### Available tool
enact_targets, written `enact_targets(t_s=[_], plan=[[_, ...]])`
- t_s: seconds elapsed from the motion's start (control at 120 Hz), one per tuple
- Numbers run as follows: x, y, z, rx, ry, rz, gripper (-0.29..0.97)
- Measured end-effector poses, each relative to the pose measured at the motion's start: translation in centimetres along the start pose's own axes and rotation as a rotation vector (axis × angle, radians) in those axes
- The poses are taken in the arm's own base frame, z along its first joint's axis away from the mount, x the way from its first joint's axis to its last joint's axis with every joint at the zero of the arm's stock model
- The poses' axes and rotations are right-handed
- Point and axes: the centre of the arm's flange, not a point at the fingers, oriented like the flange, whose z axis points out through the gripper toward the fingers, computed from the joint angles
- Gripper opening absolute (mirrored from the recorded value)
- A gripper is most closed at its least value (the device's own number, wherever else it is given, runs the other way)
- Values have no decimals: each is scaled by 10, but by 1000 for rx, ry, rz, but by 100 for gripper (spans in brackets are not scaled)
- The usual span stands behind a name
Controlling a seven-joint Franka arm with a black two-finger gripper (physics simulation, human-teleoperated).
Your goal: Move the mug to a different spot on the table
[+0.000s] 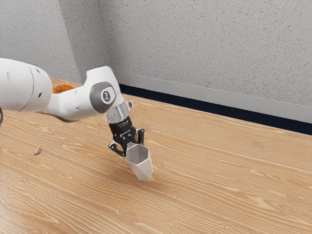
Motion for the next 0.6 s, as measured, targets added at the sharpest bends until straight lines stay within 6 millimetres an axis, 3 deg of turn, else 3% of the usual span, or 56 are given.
enact_targets(t_s=[0.117,0.25,0.383,0.6], plan=[[31,-25,-15,4,-21,-49,6],[57,-52,-13,24,-57,-85,7],[71,-68,-11,35,-78,-95,7],[84,-79,-10,40,-92,-83,8]])
